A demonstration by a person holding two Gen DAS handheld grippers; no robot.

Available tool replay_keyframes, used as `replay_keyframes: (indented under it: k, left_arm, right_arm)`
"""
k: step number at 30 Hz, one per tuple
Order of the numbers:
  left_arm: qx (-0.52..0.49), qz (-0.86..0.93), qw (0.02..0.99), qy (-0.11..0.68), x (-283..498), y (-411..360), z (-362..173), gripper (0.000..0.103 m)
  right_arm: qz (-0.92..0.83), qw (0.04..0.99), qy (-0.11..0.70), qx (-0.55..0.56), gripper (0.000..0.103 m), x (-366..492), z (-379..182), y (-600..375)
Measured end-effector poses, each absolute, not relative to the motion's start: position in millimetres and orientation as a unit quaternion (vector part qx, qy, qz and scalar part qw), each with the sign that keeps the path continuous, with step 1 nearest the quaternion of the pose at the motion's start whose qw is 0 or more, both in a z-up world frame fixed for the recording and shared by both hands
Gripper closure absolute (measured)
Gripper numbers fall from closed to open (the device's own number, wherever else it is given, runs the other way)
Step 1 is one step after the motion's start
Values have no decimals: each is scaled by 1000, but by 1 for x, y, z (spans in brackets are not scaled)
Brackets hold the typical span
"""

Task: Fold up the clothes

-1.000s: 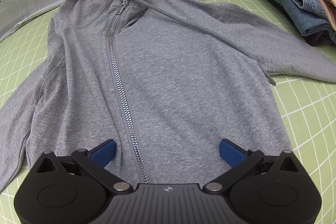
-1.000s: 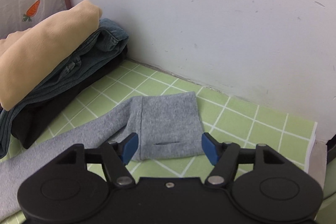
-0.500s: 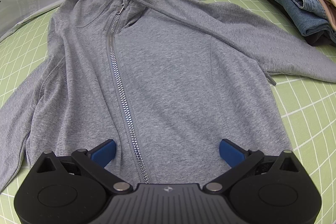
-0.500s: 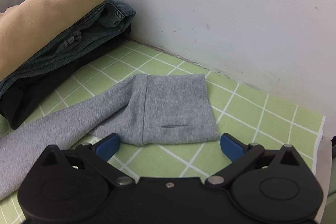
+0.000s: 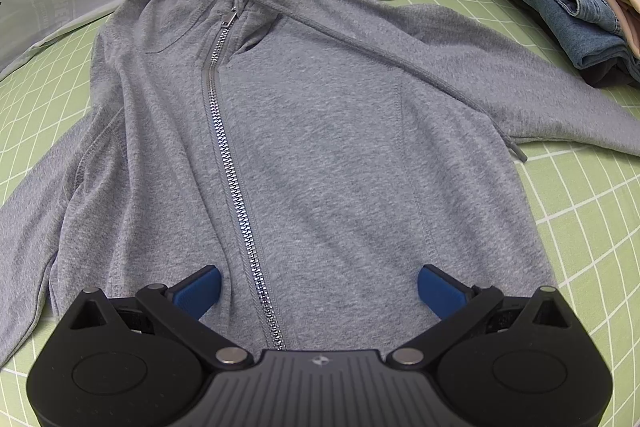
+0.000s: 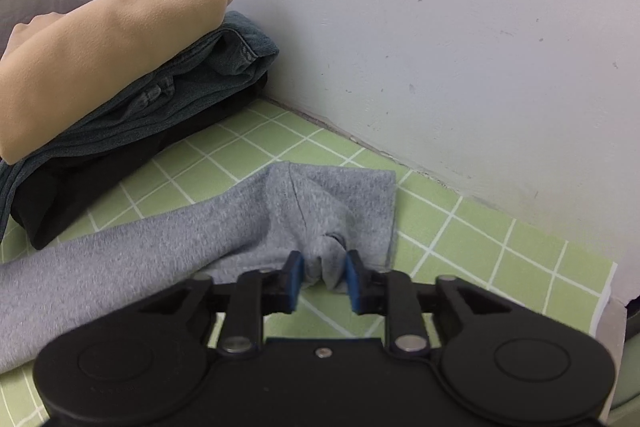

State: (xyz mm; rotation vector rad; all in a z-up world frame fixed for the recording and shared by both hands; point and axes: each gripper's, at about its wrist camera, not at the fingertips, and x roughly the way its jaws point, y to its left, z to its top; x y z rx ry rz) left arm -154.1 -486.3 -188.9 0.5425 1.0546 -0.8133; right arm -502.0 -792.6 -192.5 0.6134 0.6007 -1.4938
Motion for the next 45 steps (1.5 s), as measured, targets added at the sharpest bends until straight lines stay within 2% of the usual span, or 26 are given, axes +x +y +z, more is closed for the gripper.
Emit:
replay_keyframes:
  k: [4, 10, 13, 15, 17, 19, 24, 26, 32, 39, 41, 45]
  left_arm:
    - [249, -373, 752, 483, -153, -486, -189, 0]
    - [248, -373, 753, 482, -151, -485, -189, 0]
    - [248, -373, 753, 482, -149, -485, -190, 0]
    - [249, -373, 752, 482, -148, -485, -190, 0]
    - [249, -373, 752, 482, -147, -485, -190, 0]
    - [249, -372, 753, 482, -149, -485, -189, 0]
    - [248, -372, 754, 482, -150, -484, -188, 0]
    - [248, -373, 752, 483, -149, -483, -188, 0]
    - [214, -350, 774, 482, -134, -450, -172, 0]
    - [131, -231, 852, 452, -75, -348, -127, 0]
    - [102, -183, 866, 454, -52, -306, -117, 0]
    - [76, -123, 873, 465, -15, -237, -114, 0]
  right_arm:
    - [-671, 646, 245, 270, 89, -516, -178, -789]
    - [-690, 638, 231, 251, 88, -524, -153, -779]
    - [-702, 604, 278, 257, 70, -524, -168, -784]
    - [-711, 581, 304, 253, 68, -525, -180, -784]
    - [-717, 583, 301, 236, 60, -526, -179, -779]
    - [-706, 595, 308, 228, 56, -523, -181, -778]
    - [-695, 595, 318, 248, 51, -518, -191, -780]
    - [-695, 597, 315, 247, 33, -510, -187, -773]
    - [-642, 660, 326, 214, 6, -459, -178, -732]
    - [-514, 745, 361, 227, 4, -381, -179, -662]
    - [-474, 771, 367, 216, 1, -360, -175, -637]
    - [-420, 805, 380, 178, 1, -322, -163, -584]
